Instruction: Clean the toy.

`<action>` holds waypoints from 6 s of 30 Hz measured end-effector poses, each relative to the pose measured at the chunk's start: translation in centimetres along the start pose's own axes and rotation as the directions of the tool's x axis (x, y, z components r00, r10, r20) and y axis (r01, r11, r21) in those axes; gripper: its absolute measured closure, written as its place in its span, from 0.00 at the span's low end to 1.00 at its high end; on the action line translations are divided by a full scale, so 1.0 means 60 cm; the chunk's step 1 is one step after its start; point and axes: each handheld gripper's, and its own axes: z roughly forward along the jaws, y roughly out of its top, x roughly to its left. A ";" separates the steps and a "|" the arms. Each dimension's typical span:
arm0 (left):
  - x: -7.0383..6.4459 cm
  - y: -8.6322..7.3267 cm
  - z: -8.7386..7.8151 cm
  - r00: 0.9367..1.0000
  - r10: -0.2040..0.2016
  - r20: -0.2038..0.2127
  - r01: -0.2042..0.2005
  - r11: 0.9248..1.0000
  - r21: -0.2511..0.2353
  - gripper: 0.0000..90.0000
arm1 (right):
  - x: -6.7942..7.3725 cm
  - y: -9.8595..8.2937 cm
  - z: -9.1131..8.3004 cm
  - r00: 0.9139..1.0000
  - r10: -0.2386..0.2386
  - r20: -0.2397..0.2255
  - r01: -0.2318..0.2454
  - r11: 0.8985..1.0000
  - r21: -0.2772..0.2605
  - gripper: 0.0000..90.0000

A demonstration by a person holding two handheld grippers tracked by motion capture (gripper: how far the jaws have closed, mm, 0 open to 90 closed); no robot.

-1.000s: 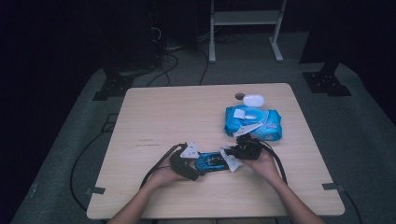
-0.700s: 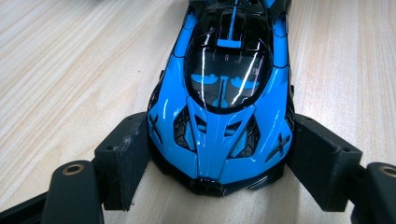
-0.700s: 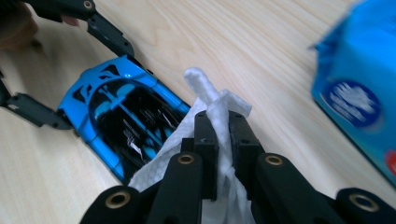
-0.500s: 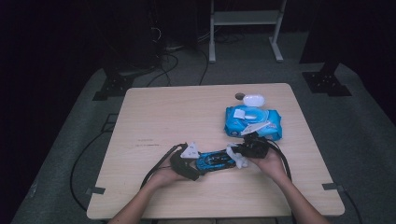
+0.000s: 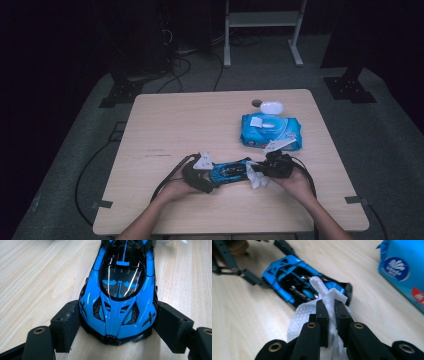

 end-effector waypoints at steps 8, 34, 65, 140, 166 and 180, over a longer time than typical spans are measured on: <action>-0.001 0.000 0.001 1.000 -0.008 -0.001 0.008 1.000 -0.006 0.27 | 0.005 0.025 0.007 0.999 -0.040 0.013 0.040 0.999 0.013 0.93; 0.002 -0.003 0.000 1.000 0.002 0.002 -0.002 1.000 -0.015 0.28 | -0.070 0.032 0.025 0.985 0.161 -0.059 -0.155 0.984 0.090 0.67; 0.010 -0.006 -0.006 1.000 -0.015 0.014 0.015 1.000 -0.001 0.26 | -0.074 0.034 0.042 0.960 0.227 -0.163 -0.208 0.970 0.122 0.66; 0.015 0.000 -0.025 0.999 -0.032 0.007 0.032 0.980 -0.197 0.68 | 0.003 0.010 -0.028 0.998 -0.059 0.009 0.060 0.991 -0.117 0.89; 0.014 0.000 -0.022 0.999 -0.035 0.016 0.037 0.979 -0.202 0.67 | 0.051 0.109 0.029 0.985 -0.174 0.008 0.174 0.981 -0.091 0.55; 0.011 0.000 -0.023 1.000 0.007 0.007 -0.006 0.980 -0.201 0.74 | 0.094 0.119 0.068 0.979 -0.204 0.019 0.205 0.971 -0.124 0.91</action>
